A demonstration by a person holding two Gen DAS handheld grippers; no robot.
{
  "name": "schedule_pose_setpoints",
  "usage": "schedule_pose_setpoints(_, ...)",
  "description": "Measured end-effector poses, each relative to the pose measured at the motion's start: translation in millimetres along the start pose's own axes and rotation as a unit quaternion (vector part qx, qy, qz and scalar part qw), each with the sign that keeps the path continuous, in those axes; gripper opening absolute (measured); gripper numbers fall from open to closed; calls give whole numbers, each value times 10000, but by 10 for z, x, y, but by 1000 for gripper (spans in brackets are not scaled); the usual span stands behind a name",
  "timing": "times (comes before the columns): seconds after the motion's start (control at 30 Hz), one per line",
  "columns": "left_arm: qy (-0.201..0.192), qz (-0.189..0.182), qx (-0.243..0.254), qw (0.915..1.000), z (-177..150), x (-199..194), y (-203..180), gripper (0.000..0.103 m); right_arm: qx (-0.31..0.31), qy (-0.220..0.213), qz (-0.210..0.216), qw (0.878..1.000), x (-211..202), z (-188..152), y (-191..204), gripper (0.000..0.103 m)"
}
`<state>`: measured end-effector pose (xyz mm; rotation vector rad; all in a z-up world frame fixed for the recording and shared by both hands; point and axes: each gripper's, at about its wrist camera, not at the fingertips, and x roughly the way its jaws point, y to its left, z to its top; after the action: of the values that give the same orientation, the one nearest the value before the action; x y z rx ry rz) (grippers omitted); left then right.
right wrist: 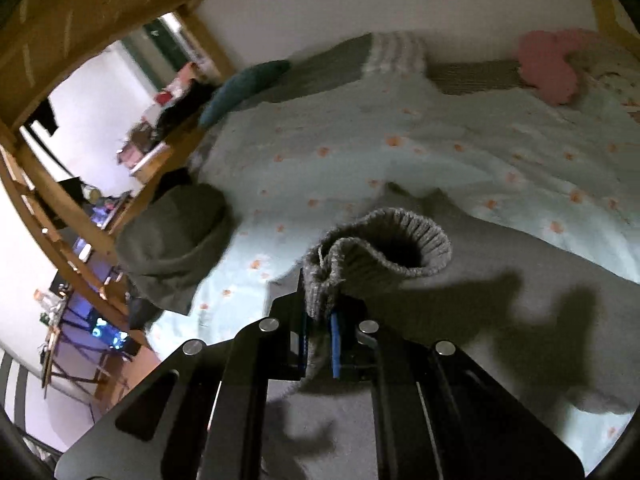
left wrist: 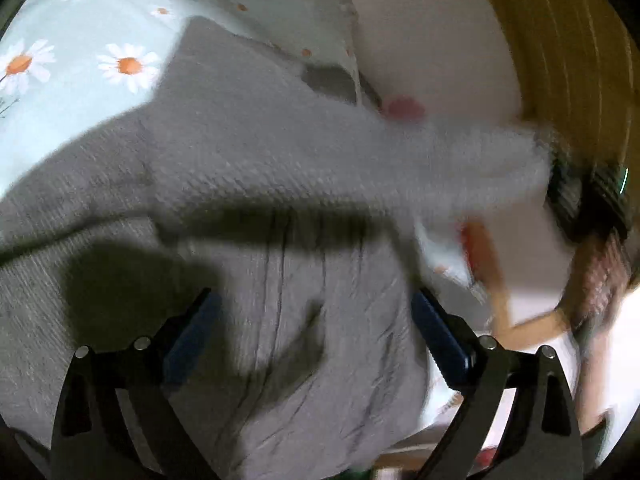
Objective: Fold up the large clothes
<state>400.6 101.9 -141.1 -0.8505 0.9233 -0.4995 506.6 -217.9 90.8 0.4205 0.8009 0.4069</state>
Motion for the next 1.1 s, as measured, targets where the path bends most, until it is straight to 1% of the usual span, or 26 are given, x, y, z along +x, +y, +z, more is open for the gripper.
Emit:
schedule_pose_setpoints(0.03,-69,-107,-30,9999,30,-59,5,94,65,24,-86,9999,-23,-34,-106,9)
schedule_pose_setpoints(0.1,-48,-311,187,9993,49,-178,-65,94,215,85,-179,9996,-8,-134,-339,9)
schedule_pose_setpoints(0.2,433,-510,855,9941,-56,-257,-326,94,492,289,-321,9979,138,-349,-681,9)
schedule_pose_setpoints(0.27,-18,-471,1386,9892,-27,-484,-637,93,655,460,-420,9959,266,-548,-920,9)
schedule_pose_setpoints(0.3,-247,-492,1499,9872,19,-600,-723,93,752,480,-406,9952,298,-635,-1002,9)
schedule_pose_setpoints(0.33,-571,-385,1598,9847,123,-718,-808,94,855,494,-358,9945,322,-715,-1092,9)
schedule_pose_setpoints(0.37,-832,77,1648,9828,274,-746,-851,94,922,507,-327,9939,339,-791,-1165,9)
schedule_pose_setpoints(0.4,-922,726,1712,9782,470,-642,-839,94,964,526,-318,9934,356,-861,-1204,9)
schedule_pose_setpoints(0.47,-605,1876,1698,9656,875,-231,-641,94,1013,574,-315,9927,375,-949,-1278,9)
schedule_pose_setpoints(0.5,-339,2254,1601,9604,1088,40,-447,93,1019,586,-297,9926,376,-980,-1306,9)
schedule_pose_setpoints(0.53,-206,2437,1532,9574,1199,186,-274,93,1014,598,-261,9927,378,-1006,-1322,9)
schedule_pose_setpoints(0.6,103,2807,1500,9480,1383,534,-18,79,986,604,-224,9930,376,-1042,-1334,9)
schedule_pose_setpoints(0.63,439,2904,1407,9455,1459,738,152,73,973,607,-210,9932,374,-1062,-1344,9)
schedule_pose_setpoints(0.67,401,2836,1400,9478,1487,779,192,70,928,612,-193,9936,379,-1075,-1344,9)
schedule_pose_setpoints(0.7,434,2680,1513,9505,1498,801,157,55,881,610,-198,9940,388,-1078,-1353,9)
schedule_pose_setpoints(0.73,603,2417,1493,9569,1507,821,139,31,842,574,-175,9946,388,-1076,-1360,9)
schedule_pose_setpoints(0.77,492,2326,1436,9607,1539,769,82,14,813,493,-130,9954,372,-1076,-1362,9)
schedule_pose_setpoints(0.8,332,2292,1476,9615,1583,714,30,12,788,304,27,9964,332,-1062,-1366,9)
schedule_pose_setpoints(0.83,81,2129,1480,9658,1651,585,-55,10,754,-23,240,9969,247,-1044,-1356,9)
schedule_pose_setpoints(0.9,-321,1842,1340,9732,1745,339,-196,10,772,-548,443,9945,102,-1019,-1356,9)
schedule_pose_setpoints(0.93,-410,1736,1337,9748,1748,279,-232,10,815,-724,440,9931,56,-999,-1377,9)
schedule_pose_setpoints(0.97,-426,1624,1385,9760,1758,230,-329,11,861,-857,385,9918,21,-984,-1412,9)
schedule_pose_setpoints(1.0,-225,1547,1572,9751,1781,247,-452,14,968,-966,261,9903,-3,-967,-1483,9)
schedule_pose_setpoints(1.03,-80,1619,1712,9718,1762,317,-527,25,1103,-1042,133,9883,-20,-962,-1576,9)
schedule_pose_setpoints(1.07,-44,1756,1898,9660,1740,346,-608,48,1303,-1052,-76,9858,-23,-972,-1726,9)
schedule_pose_setpoints(1.1,-136,1905,2132,9581,1715,351,-673,63,1446,-1027,-262,9838,-19,-993,-1840,9)
